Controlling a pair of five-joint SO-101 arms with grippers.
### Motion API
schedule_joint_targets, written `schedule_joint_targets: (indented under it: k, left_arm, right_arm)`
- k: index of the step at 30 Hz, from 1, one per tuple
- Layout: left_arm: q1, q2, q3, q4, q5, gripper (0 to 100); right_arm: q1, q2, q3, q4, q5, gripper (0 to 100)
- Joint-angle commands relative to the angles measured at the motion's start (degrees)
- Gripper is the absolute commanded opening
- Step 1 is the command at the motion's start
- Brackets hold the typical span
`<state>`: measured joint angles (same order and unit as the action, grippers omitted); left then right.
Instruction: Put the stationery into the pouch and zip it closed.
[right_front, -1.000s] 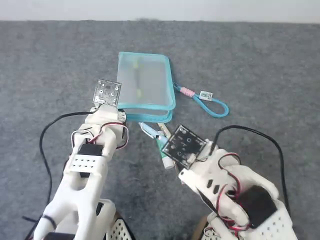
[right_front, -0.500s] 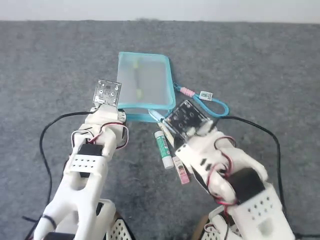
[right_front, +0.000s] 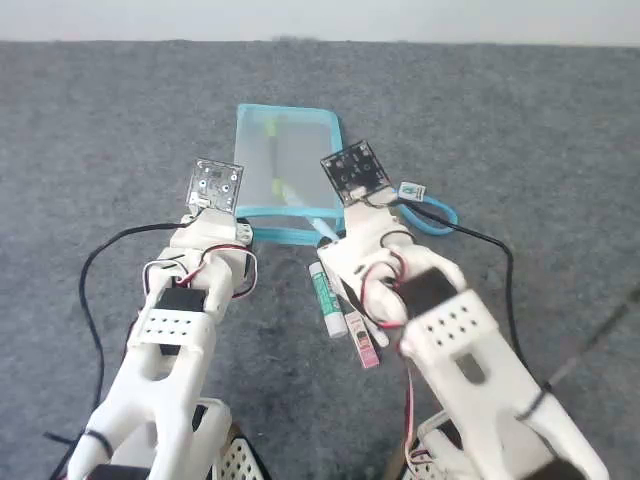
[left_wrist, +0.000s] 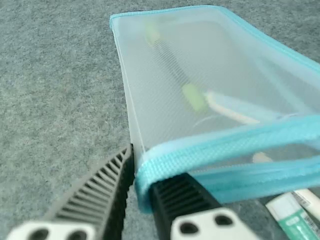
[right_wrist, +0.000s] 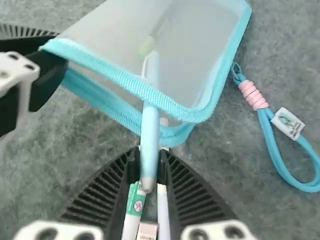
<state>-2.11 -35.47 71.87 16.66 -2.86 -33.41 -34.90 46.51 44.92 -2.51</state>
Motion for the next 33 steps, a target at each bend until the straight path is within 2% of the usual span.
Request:
schedule_joint_targets:
  k: [1, 7, 15, 22, 25, 29, 33]
  left_arm:
    - [0.1, -0.2, -2.9, -1.9, 0.4, 1]
    - [0.1, -0.2, -2.9, -1.8, 0.4, 1]
    - [0.1, -0.2, -2.9, -1.9, 0.4, 1]
    - [0.1, -0.2, -2.8, -1.8, 0.4, 1]
    - [-0.3, -0.2, -2.7, -1.8, 0.4, 1]
    - [0.0, -0.2, -2.7, -1.8, 0.4, 1]
    - [0.0, -0.2, -2.9, -1.8, 0.4, 1]
  right_arm:
    - [-2.8, 5.0, -2.7, -2.5, -1.1, 5.4]
    - [-5.4, 12.3, -8.4, -2.3, -0.6, 20.6]
    - [-5.2, 4.9, -12.3, 6.0, 3.4, 21.0]
    - [-6.9, -0.5, -11.2, 8.7, 7.0, 21.0]
    - [-3.6, -2.8, -11.5, 14.8, 9.4, 20.9]
    - [4.0, -9.6, -9.4, 17.4, 10.2, 20.8]
    - [5.1, -10.9, -6.4, 19.3, 10.3, 20.3]
